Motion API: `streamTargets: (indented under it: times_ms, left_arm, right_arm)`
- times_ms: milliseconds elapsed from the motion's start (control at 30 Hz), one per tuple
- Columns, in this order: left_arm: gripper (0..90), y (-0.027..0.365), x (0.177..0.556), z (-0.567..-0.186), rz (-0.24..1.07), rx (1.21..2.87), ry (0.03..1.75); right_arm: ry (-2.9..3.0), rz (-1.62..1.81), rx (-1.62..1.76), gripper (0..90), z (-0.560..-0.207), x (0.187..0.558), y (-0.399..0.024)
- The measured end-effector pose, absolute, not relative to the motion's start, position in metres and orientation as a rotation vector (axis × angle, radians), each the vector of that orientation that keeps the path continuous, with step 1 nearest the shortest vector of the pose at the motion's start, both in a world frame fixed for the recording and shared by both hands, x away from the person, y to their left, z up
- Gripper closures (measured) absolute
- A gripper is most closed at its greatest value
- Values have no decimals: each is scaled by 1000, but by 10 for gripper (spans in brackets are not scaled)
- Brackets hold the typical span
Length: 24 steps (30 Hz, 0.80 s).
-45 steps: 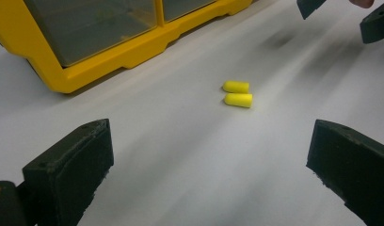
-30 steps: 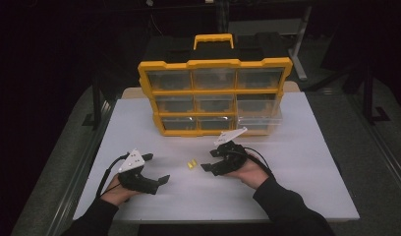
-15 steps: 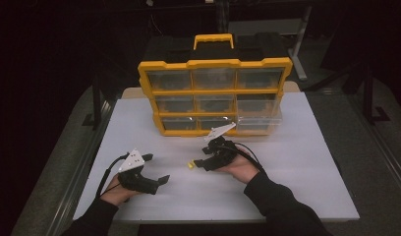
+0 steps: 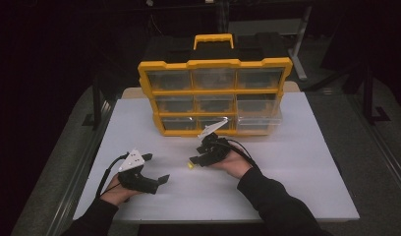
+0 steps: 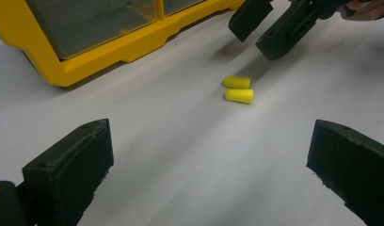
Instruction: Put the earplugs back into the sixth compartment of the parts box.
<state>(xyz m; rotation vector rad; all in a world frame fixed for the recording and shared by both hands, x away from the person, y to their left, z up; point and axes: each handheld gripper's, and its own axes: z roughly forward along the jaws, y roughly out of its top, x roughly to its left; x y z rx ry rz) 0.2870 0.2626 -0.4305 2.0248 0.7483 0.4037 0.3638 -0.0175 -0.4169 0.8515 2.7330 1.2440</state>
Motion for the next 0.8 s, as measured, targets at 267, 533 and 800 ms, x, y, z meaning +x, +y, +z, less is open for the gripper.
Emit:
streamTargets:
  times_ms: [267,533,800]
  left_arm:
    - [3,263,287,-430,406,2025,751]
    - [3,263,287,-430,406,2024,750]
    - [3,263,286,-430,405,2022,748]
  right_arm:
    - [2778,1212,849,556,-429,370,-12]
    - [2826,1180,850,629,-438,373,-8]
    - [2841,1157,859,695,-441,374,-9]
